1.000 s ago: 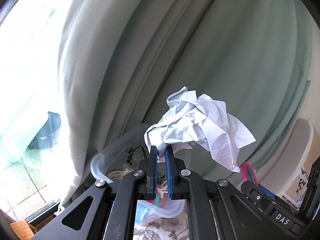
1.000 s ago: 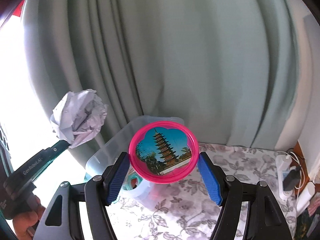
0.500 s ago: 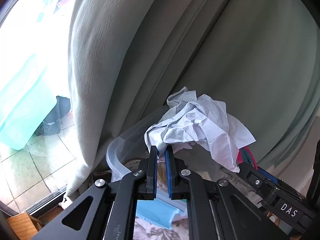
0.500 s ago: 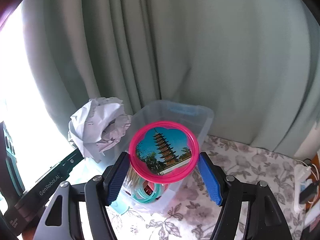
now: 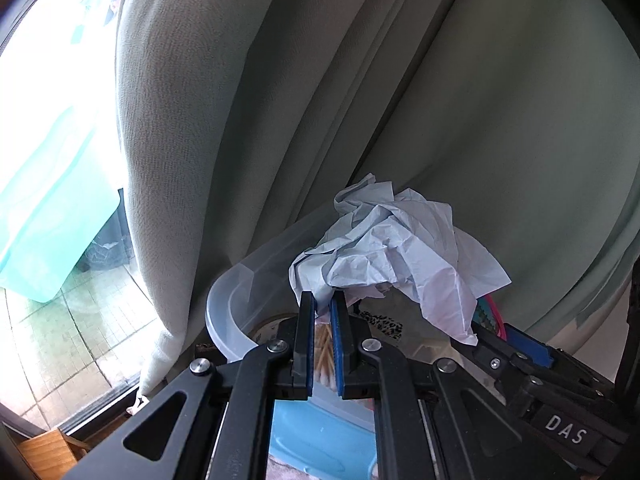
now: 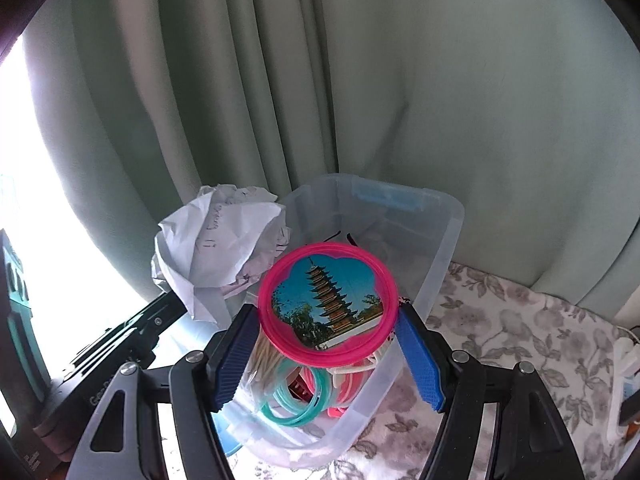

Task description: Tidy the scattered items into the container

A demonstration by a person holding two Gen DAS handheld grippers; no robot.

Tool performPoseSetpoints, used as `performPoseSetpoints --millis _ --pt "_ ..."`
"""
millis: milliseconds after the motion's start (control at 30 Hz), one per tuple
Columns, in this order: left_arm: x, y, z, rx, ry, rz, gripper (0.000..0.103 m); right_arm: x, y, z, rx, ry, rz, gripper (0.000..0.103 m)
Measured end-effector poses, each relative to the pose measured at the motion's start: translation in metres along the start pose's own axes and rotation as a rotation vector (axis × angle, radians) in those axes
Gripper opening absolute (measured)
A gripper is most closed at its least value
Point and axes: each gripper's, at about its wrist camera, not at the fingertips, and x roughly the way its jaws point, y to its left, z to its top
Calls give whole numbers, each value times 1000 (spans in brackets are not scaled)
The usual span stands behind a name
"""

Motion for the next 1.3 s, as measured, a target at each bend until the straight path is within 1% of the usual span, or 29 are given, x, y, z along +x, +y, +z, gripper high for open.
performPoseSetpoints --millis 267,533,600,633,667,733,900,1000,1033,1100,1133,1200,1267,1300 --pt "29 9 3 5 18 13 8 23 -6 -1 4 22 0 73" --pt "48 16 6 4 27 12 8 28 -5 3 -16 33 -11 74" --pt "51 18 8 6 26 11 10 28 -5 4 -22 32 -12 74" --pt "53 19 9 7 28 11 16 26 -4 4 -24 32 -13 74" --pt "55 20 9 8 28 10 24 25 -3 4 -26 32 -13 74" --pt "57 22 11 6 25 7 32 24 -3 4 -24 32 -15 74" --pt "64 24 15 13 23 -1 32 19 -5 4 -15 28 -15 74" --pt "37 2 18 20 25 -5 33 17 -3 5 -20 25 -15 74" --pt "34 -1 20 23 26 -5 33 16 -2 5 -22 24 -15 74" --pt "62 -26 20 25 27 -5 34 13 0 5 -24 22 -16 74" --pt "68 -32 20 27 27 -6 34 11 0 4 -22 22 -15 74" --pt "67 -33 22 33 27 -7 36 7 -1 3 -18 22 -17 74" --pt "67 -33 23 44 34 -2 45 4 -3 2 -14 29 -20 74" --pt "66 -32 23 47 37 -4 46 2 -3 2 -12 33 -22 74"
